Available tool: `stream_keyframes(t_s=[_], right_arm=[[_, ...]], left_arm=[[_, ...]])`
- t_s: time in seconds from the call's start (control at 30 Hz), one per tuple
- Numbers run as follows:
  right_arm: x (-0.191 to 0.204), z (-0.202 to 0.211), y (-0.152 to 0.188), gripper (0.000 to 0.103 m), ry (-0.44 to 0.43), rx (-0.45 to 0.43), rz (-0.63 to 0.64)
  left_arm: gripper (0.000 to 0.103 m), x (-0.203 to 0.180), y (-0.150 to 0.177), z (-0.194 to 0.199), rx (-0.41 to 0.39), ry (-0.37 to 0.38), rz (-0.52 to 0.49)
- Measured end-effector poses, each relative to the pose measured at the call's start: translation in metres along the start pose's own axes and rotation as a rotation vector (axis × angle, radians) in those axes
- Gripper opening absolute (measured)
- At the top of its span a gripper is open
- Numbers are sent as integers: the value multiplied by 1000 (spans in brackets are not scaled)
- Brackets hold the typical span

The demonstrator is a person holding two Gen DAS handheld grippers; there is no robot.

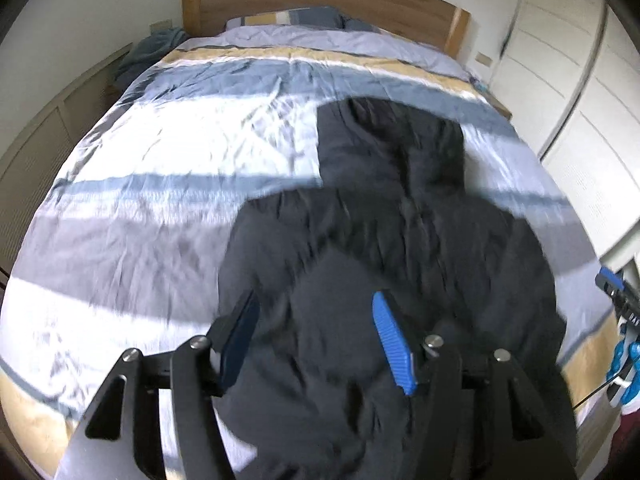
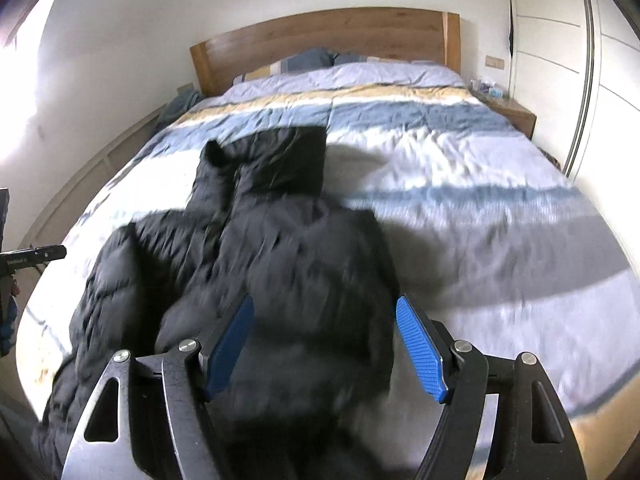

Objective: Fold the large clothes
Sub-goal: 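Grasp the coat hem with both grippers and lift it toward the hood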

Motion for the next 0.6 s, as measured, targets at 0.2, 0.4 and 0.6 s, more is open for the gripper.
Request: stream_keyframes(t_s=[0.2,0.4,0.6], right_arm=[[-27,-62,-71,73,-32,-17,-25],[-52,-146,-133,73,-102,-21,-133],[-54,-231,-174,73,-154,-36,-186]], left_arm=[[58,-1,-82,-49,18,51,56],[58,-8,-150,-132,69,149,146],[58,-3,-200,-221,66,236,324]])
Point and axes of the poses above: each gripper's, at about its wrist camera, not at the fingertips, and z roughly against the way its jaws point, x to its left, y to its underside, the point moved 1 cm from there along -z, roughly the way its jaws point, and after that the axes turned 10 degrees about z, right-handed, at the moved point
